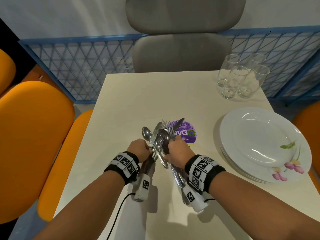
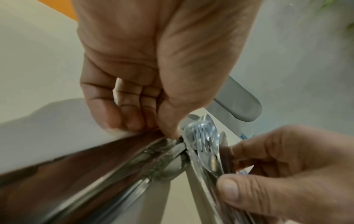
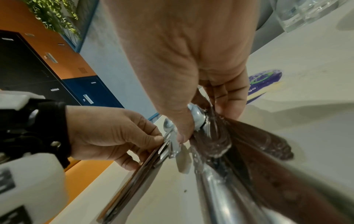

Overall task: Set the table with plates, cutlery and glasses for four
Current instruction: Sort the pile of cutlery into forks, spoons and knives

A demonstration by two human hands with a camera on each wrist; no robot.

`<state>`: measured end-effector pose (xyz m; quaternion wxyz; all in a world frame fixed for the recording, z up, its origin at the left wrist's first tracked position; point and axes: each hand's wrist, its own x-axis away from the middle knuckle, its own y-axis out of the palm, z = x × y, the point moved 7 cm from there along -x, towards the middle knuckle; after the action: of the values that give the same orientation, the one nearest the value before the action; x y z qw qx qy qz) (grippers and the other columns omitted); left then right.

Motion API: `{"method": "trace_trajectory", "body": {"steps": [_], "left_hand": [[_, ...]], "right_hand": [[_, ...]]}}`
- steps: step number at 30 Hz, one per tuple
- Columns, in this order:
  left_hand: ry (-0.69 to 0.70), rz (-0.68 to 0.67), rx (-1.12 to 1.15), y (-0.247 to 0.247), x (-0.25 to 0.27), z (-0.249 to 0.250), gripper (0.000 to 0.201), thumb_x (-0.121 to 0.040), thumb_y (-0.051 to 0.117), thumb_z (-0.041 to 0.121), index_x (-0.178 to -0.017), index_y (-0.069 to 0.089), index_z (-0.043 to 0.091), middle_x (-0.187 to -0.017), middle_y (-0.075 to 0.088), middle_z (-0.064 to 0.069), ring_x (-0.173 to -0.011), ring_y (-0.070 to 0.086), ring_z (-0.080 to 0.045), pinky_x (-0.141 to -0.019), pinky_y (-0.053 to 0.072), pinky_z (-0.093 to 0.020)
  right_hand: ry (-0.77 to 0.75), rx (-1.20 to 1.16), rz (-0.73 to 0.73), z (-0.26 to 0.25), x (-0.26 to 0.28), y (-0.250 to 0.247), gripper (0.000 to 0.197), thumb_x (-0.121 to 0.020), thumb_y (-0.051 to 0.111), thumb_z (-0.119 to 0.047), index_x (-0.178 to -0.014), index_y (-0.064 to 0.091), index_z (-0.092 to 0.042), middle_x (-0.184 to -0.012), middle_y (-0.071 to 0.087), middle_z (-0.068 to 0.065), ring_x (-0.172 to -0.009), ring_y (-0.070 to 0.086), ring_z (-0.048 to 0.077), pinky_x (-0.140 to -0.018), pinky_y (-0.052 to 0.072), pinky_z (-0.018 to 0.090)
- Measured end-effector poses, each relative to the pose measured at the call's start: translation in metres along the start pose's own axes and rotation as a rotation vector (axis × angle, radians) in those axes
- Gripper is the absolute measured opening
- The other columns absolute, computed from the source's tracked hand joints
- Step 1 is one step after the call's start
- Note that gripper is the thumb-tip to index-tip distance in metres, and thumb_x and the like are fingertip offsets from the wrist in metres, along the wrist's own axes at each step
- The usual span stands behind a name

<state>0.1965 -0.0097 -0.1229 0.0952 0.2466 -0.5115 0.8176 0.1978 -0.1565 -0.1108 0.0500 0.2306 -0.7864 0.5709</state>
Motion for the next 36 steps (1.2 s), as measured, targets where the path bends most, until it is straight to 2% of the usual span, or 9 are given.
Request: {"method": "trace_trajectory", "body": {"steps": [4,8,10,15,18,22,26,30,36], "left_hand": [[-0.043,-0.022,0.020,-0.001,0.000,-0.004,0.018,-0.086,0.059,0.021,-0.077,0.062,0.006,-0.069,0.058,-0.004,-0.073,0.056,-0.021,-0.057,0.042,-0.024],[-0.045,-0.002,0.047,-0.008,0.006,-0.005,0.020,-0.091,0.055,0.023,-0.097,0.060,0.004,-0.087,0.059,-0.006,-0.086,0.057,-0.023,-0.074,0.046,-0.029],[-0.036,0.010,0.081,-0.010,0.010,-0.006,0.024,-0.094,0.051,0.025,-0.105,0.056,0.005,-0.094,0.057,-0.006,-0.091,0.057,-0.025,-0.077,0.046,-0.030],[-0.035,-0.024,0.203,-0.008,0.011,-0.013,0.013,-0.095,0.046,0.019,-0.103,0.050,0.009,-0.088,0.056,-0.005,-0.083,0.054,-0.023,-0.072,0.043,-0.031],[-0.063,-0.040,0.319,-0.008,0.016,-0.018,0.007,-0.096,0.042,0.016,-0.101,0.044,0.012,-0.080,0.053,-0.005,-0.078,0.052,-0.023,-0.067,0.043,-0.032],[-0.092,-0.016,0.501,-0.011,0.020,-0.025,0.018,-0.098,0.032,0.011,-0.113,0.042,0.009,-0.084,0.048,-0.011,-0.072,0.047,-0.024,-0.065,0.048,-0.037],[-0.080,0.001,0.561,-0.013,0.024,-0.025,0.021,-0.099,0.038,0.016,-0.117,0.044,0.007,-0.082,0.048,-0.007,-0.066,0.045,-0.018,-0.063,0.046,-0.033],[-0.045,-0.014,0.480,-0.012,0.026,-0.025,0.023,-0.097,0.046,0.019,-0.117,0.046,0.008,-0.087,0.052,-0.006,-0.075,0.048,-0.020,-0.076,0.048,-0.037],[-0.035,-0.019,0.444,-0.011,0.027,-0.024,0.023,-0.096,0.051,0.025,-0.114,0.048,0.012,-0.083,0.052,0.001,-0.078,0.050,-0.019,-0.087,0.050,-0.040]], "right_hand": [[-0.020,-0.040,-0.002,-0.002,0.001,0.001,0.048,-0.091,0.060,-0.037,-0.120,0.053,0.001,-0.121,0.051,0.016,-0.112,0.050,0.025,-0.095,0.047,0.032],[-0.010,-0.075,-0.016,0.001,0.000,0.004,0.045,-0.089,0.063,-0.035,-0.120,0.056,-0.004,-0.125,0.047,0.015,-0.109,0.053,0.024,-0.093,0.047,0.031],[0.001,-0.093,-0.011,0.005,-0.001,0.004,0.048,-0.087,0.066,-0.035,-0.123,0.055,-0.006,-0.126,0.046,0.015,-0.110,0.053,0.026,-0.093,0.048,0.032],[0.014,-0.059,-0.018,0.010,-0.002,0.005,0.045,-0.087,0.065,-0.033,-0.122,0.054,-0.007,-0.124,0.046,0.014,-0.110,0.053,0.029,-0.092,0.051,0.036],[0.038,-0.076,0.022,0.014,-0.007,-0.006,0.031,-0.092,0.056,-0.019,-0.120,0.055,-0.005,-0.120,0.048,0.015,-0.103,0.056,0.028,-0.088,0.052,0.034],[0.113,-0.109,0.091,0.025,-0.025,-0.033,0.023,-0.091,0.051,-0.006,-0.110,0.062,-0.002,-0.109,0.062,0.013,-0.092,0.062,0.024,-0.079,0.053,0.028],[0.182,-0.072,0.095,0.039,-0.049,-0.050,0.022,-0.089,0.050,-0.004,-0.107,0.063,-0.003,-0.106,0.063,0.011,-0.095,0.062,0.028,-0.075,0.051,0.029],[0.129,0.055,0.084,0.045,-0.072,-0.049,0.033,-0.089,0.050,-0.003,-0.116,0.066,-0.015,-0.120,0.047,0.014,-0.106,0.054,0.032,-0.086,0.053,0.037],[0.030,0.195,0.078,0.044,-0.090,-0.050,0.024,-0.086,0.061,-0.007,-0.106,0.066,-0.020,-0.119,0.047,0.009,-0.113,0.044,0.030,-0.086,0.050,0.037]]}}
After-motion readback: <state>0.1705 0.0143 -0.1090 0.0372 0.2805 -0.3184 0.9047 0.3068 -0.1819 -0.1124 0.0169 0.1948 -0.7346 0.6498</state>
